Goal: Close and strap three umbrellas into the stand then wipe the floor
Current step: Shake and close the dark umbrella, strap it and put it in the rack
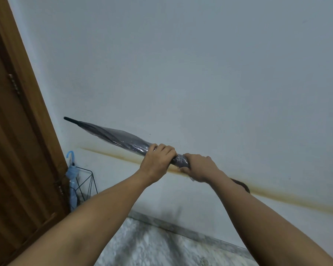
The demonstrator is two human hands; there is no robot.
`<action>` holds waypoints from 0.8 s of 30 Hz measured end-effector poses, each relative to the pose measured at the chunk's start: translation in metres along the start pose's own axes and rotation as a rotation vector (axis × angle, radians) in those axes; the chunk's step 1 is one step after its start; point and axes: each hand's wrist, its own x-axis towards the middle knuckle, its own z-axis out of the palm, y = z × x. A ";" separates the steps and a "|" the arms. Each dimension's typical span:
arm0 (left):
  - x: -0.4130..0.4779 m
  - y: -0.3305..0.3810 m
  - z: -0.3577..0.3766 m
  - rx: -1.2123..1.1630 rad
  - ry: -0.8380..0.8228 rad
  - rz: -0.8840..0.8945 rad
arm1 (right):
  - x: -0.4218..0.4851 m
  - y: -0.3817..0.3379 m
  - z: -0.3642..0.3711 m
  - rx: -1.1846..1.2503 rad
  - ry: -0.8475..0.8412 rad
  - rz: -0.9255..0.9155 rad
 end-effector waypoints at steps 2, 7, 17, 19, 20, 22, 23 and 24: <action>0.003 -0.001 0.000 0.018 -0.001 -0.040 | 0.004 -0.001 0.013 -0.203 0.146 -0.043; 0.012 -0.004 -0.007 -0.103 -0.084 -0.150 | 0.003 -0.006 0.027 -0.289 0.402 -0.128; -0.014 -0.037 -0.005 -0.480 -0.161 -0.628 | 0.030 -0.028 0.010 -0.085 0.648 -0.319; -0.018 -0.043 -0.004 -0.562 -0.161 -0.688 | 0.031 -0.035 0.009 0.129 0.726 -0.301; -0.020 -0.047 -0.003 -0.594 -0.160 -0.709 | 0.032 -0.042 0.007 0.237 0.752 -0.263; -0.025 -0.056 -0.003 -0.621 -0.152 -0.731 | 0.038 -0.057 0.003 0.501 0.796 -0.157; -0.028 -0.062 -0.003 -0.624 -0.140 -0.742 | 0.044 -0.066 0.000 0.653 0.812 -0.085; -0.030 -0.068 -0.002 -0.633 -0.127 -0.756 | 0.048 -0.074 -0.004 0.798 0.824 0.000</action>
